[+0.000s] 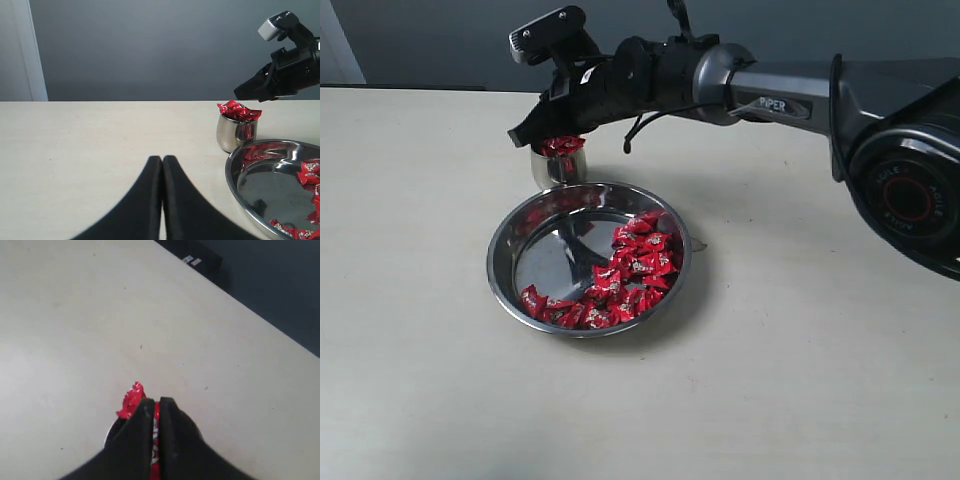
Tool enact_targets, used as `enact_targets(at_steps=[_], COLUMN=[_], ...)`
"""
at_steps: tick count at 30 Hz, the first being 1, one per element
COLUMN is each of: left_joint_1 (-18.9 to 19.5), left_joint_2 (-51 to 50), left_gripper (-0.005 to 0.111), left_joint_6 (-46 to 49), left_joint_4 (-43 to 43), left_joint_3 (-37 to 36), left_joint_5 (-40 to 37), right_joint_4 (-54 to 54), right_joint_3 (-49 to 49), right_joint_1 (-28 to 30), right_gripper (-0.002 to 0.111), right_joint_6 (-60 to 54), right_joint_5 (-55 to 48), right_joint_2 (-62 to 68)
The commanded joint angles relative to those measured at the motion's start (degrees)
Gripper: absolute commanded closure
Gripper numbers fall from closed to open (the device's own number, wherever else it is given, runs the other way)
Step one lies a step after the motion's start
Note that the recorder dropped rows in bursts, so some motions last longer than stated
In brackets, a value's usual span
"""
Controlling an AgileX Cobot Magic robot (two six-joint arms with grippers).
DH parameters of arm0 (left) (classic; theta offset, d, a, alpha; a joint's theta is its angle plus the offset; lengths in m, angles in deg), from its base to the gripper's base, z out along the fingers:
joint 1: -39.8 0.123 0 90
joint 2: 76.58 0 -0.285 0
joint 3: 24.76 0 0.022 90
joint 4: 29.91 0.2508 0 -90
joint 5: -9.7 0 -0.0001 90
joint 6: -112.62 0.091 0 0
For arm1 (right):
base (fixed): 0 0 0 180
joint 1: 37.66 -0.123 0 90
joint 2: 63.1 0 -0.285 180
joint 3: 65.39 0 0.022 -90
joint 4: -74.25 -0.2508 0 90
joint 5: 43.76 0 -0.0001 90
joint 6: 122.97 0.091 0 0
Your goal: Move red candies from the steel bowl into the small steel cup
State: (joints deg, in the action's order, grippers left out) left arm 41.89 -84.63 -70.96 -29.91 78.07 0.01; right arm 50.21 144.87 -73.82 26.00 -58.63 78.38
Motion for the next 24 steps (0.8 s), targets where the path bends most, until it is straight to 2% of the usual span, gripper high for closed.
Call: enact_targets(at_steps=[1, 5, 9, 16, 20, 24], left_joint_1=[0.1, 0.1, 0.1, 0.1, 0.1, 0.1], left_joint_2=[0.3, 0.3, 0.3, 0.3, 0.3, 0.3], left_gripper=[0.106, 0.106, 0.106, 0.106, 0.106, 0.106], left_joint_6=[-0.2, -0.2, -0.2, -0.2, -0.2, -0.2], left_joint_4=[0.0, 0.0, 0.0, 0.0, 0.0, 0.0], left_joint_3=[0.0, 0.0, 0.0, 0.0, 0.0, 0.0], left_joint_5=[0.3, 0.3, 0.3, 0.3, 0.3, 0.3], right_joint_4=[-0.5, -0.3, 0.0, 0.2, 0.2, 0.0], right_joint_3=[0.2, -0.8, -9.0, -37.0, -49.2, -55.8], right_joint_1=[0.1, 0.1, 0.1, 0.1, 0.1, 0.1], right_gripper=[0.108, 0.108, 0.108, 0.108, 0.108, 0.108], right_joint_6=[0.6, 3.0, 4.6, 13.0, 16.4, 16.5], right_joint_5=[-0.1, -9.2, -12.6, -0.6, 5.7, 2.6], right_joint_2=[-6.3, -12.3, -20.4, -42.2, -53.8, -60.6])
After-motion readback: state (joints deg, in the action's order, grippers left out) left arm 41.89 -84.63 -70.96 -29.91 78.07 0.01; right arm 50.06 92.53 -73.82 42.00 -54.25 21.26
